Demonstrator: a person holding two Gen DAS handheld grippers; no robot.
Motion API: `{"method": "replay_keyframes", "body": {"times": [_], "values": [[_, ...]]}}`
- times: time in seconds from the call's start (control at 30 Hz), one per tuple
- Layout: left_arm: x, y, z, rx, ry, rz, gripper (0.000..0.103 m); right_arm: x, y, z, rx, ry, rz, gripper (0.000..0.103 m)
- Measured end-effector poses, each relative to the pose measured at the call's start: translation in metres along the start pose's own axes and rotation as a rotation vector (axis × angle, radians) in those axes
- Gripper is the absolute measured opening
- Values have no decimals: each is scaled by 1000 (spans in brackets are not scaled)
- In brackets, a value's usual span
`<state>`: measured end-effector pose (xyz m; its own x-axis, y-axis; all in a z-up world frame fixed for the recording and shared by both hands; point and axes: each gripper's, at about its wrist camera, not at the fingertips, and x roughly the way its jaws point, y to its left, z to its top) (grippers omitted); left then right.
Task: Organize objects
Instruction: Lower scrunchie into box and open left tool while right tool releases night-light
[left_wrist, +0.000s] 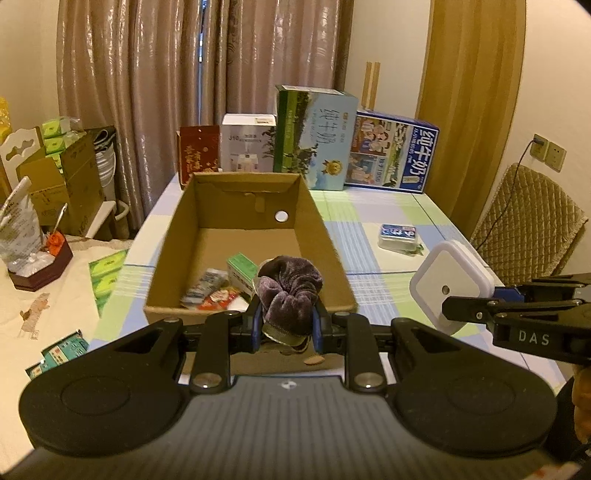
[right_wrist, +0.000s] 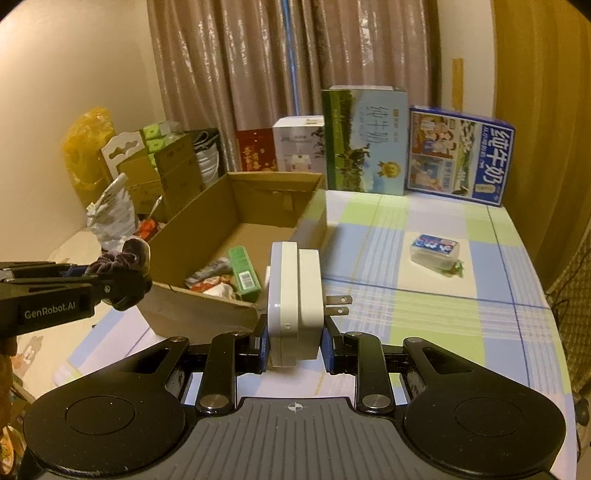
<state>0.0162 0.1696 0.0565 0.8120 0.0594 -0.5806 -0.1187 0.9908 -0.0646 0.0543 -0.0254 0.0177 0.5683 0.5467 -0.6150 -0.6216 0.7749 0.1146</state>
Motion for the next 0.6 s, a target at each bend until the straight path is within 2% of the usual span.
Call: {"method": "replay_keyframes", "body": {"times": [0.3, 0.6], "values": [[20, 30, 19, 17, 2, 35, 21, 28, 15, 23, -26, -3, 36, 24], [56, 53, 43, 35, 21, 33, 21, 69, 19, 56, -15, 5, 76, 24]]}}
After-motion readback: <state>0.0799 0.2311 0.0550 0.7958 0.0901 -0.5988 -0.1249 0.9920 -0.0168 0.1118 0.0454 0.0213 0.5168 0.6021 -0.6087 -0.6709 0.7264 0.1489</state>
